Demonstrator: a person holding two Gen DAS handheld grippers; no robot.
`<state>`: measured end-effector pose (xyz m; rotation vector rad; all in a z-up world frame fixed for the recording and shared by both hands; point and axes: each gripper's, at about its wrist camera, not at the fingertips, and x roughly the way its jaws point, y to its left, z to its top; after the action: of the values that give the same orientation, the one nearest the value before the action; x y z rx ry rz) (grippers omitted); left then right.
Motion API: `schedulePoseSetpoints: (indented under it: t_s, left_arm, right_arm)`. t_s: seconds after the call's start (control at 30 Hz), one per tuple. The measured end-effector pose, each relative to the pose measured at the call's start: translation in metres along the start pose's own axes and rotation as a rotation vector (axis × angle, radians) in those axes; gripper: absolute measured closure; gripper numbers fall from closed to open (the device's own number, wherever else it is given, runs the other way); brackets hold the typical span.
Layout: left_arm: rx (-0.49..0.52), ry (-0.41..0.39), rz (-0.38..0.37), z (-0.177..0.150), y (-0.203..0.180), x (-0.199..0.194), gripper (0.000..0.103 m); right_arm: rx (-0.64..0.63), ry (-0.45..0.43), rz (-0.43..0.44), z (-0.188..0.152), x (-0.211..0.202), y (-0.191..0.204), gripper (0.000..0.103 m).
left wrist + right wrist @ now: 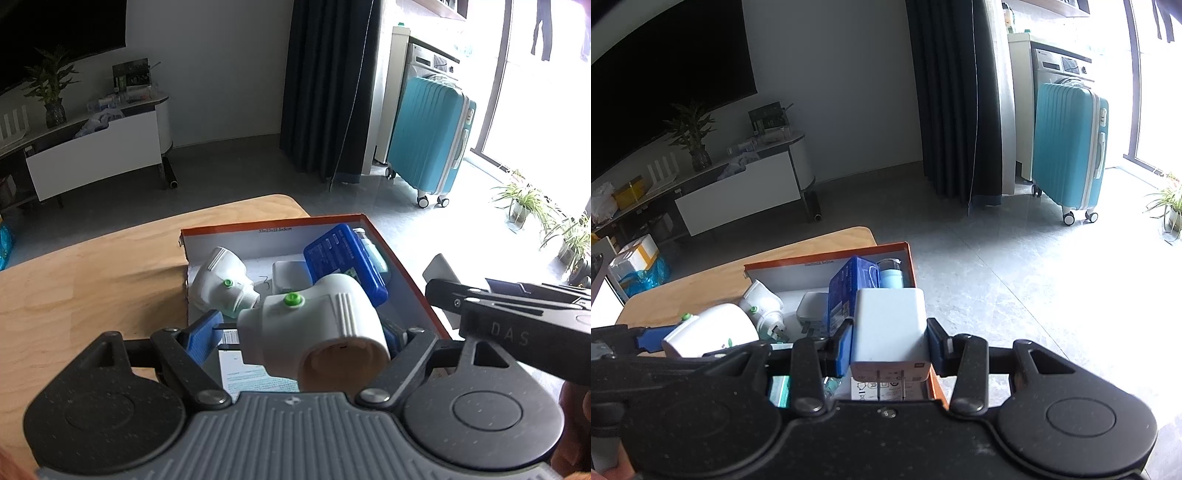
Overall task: Organize rigid objects
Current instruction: 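Carry the socket adapter with the left tool and USB charger with the right tool over the box, then open the right tool to drop the USB charger while the left tool releases the socket adapter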
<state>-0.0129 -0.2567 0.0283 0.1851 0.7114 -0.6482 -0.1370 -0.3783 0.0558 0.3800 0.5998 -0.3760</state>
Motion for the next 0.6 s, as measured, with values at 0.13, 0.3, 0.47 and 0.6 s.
schedulePoseSetpoints:
  t_s: [0.13, 0.3, 0.47, 0.6]
  left_arm:
    - [-0.005, 0.008, 0.001, 0.000, 0.001, 0.004, 0.018]
    - [0.002, 0.021, -0.003, -0.001, 0.000, 0.009, 0.018]
    - [0.004, 0.029, -0.007, 0.000, -0.002, 0.015, 0.018]
    - [0.008, 0.030, -0.012, 0.003, -0.002, 0.019, 0.018]
  right_arm:
    - [-0.005, 0.005, 0.004, 0.004, 0.005, 0.000, 0.053]
    - [-0.027, 0.011, 0.027, 0.013, 0.012, 0.001, 0.053]
    - [-0.044, 0.020, 0.044, 0.018, 0.020, 0.006, 0.053]
    - [-0.050, 0.026, 0.057, 0.022, 0.026, 0.010, 0.053]
